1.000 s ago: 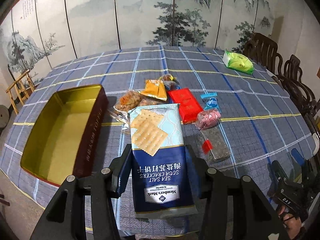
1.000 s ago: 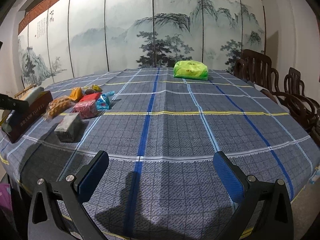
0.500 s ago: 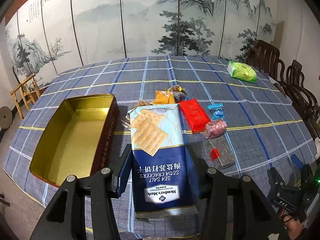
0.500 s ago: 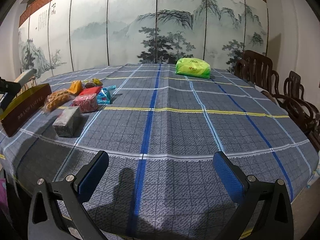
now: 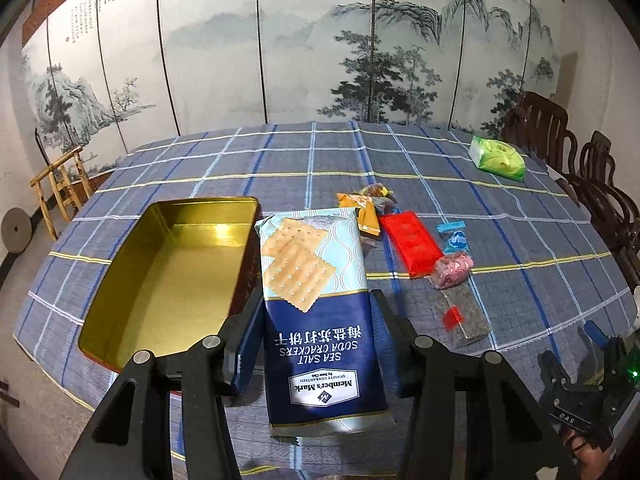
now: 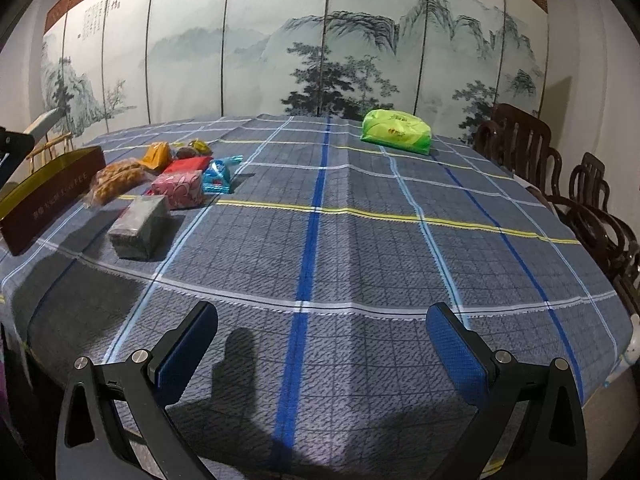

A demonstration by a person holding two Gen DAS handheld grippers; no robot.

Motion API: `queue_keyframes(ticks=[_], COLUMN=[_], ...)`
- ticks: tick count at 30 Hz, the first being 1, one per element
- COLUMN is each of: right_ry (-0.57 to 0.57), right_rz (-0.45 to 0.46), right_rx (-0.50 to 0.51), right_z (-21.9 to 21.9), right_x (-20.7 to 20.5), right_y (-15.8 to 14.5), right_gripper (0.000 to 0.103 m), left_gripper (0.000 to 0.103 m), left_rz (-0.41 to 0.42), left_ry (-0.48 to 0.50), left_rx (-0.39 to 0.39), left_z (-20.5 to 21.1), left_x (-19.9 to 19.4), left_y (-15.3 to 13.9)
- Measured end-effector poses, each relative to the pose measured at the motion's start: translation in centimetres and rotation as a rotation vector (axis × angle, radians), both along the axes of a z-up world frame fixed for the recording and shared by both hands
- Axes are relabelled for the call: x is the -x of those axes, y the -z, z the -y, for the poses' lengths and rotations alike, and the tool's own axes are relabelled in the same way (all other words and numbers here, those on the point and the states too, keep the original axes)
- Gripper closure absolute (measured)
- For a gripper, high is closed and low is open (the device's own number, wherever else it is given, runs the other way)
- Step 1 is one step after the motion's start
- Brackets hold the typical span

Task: Organize snacks
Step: 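Carry the cracker pack with the left gripper over the gold tin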

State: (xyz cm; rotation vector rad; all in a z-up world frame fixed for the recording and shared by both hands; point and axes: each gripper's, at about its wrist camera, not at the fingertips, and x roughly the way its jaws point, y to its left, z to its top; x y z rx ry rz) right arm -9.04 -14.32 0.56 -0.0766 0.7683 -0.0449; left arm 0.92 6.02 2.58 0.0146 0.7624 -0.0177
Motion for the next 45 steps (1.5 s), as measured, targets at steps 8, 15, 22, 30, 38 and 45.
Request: queue_keyframes(ticks=[8, 15, 22, 30, 38, 45], right_ry=[-0.057, -0.109, -0.167, -0.218, -0.242, -0.23], right_rz=[-0.003, 0.012, 0.02, 0.018, -0.011, -0.039], right_rx=[-0.002, -0.012, -0.01, -0.002, -0.001, -0.033], right_z=[-2.1, -4.0, -6.3, -8.3, -9.4, -9.0], right_x=[0.6, 0.1, -0.8, -1.6, -2.9, -4.2], right_y=[-1.0, -2.6, -3.7, -4.3, -3.7, -3.2], right_gripper=[0.0, 0.0, 0.0, 0.0, 0.0, 0.0], left_gripper=[0.057, 0.057, 0.057, 0.057, 0.057, 0.056], left_rz=[0.005, 0.002, -0.021, -0.101, -0.19, -0.24], left_ry=[-0.026, -0.061, -0.101, -0.112, -0.087, -0.084], left_rx=[0.003, 0.002, -0.021, -0.054, -0.093, -0.138], left_z=[-1.6, -4.1, -7.8, -13.5, -16.0, -16.2], left_x=[-0.2, -0.6, -2.0, -6.8, -11.7, -14.7], left_y=[-0.2, -0.4, -0.2, 1.5, 3.8, 6.2])
